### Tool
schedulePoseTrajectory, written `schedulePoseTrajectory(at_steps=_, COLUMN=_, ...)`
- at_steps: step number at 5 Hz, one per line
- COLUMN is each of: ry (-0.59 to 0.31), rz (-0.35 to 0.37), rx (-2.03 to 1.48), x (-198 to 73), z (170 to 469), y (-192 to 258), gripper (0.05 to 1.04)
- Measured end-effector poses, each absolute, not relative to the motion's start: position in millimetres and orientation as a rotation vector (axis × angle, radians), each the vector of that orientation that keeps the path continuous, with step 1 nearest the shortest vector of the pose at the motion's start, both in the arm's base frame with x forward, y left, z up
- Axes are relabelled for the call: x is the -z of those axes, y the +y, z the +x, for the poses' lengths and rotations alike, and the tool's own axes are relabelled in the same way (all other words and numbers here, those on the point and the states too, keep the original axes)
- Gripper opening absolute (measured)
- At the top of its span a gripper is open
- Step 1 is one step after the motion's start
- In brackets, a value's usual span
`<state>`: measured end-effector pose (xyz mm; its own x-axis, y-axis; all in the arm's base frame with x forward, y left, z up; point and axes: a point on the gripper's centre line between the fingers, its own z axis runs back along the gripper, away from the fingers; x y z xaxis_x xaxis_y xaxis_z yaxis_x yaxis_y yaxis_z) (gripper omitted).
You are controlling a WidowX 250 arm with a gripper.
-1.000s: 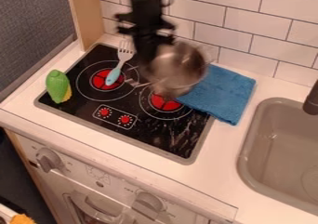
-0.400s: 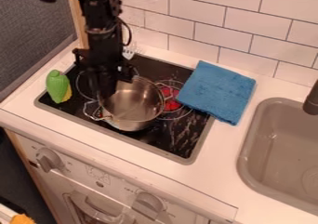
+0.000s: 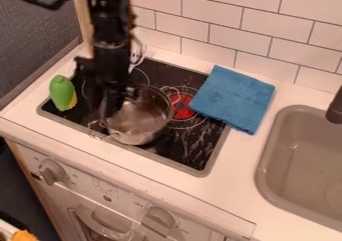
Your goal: Move the silver pot to the lower center of the stove
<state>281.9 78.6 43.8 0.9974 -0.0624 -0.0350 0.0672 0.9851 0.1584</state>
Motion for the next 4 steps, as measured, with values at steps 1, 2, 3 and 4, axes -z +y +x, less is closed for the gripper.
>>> schedulePoseTrajectory(at_steps=1, ry=-0.039, rz=0.186, rx=0.069, x=-62.4, z=278.8, y=77.6, gripper=0.891)
schedulePoseTrajectory(at_steps=2, ry=-0.051, rz=0.17, rx=0.067, x=-66.0, z=277.5, y=74.0, gripper=1.009)
schedulePoseTrajectory(at_steps=3, ry=-0.107, rz=0.063, rx=0.029, x=-81.7, z=281.4, y=66.5, gripper=1.004)
schedulePoseTrajectory(at_steps=4, ry=-0.113, rz=0.062, rx=0.03, x=-83.3, z=282.0, y=67.9, gripper=1.0)
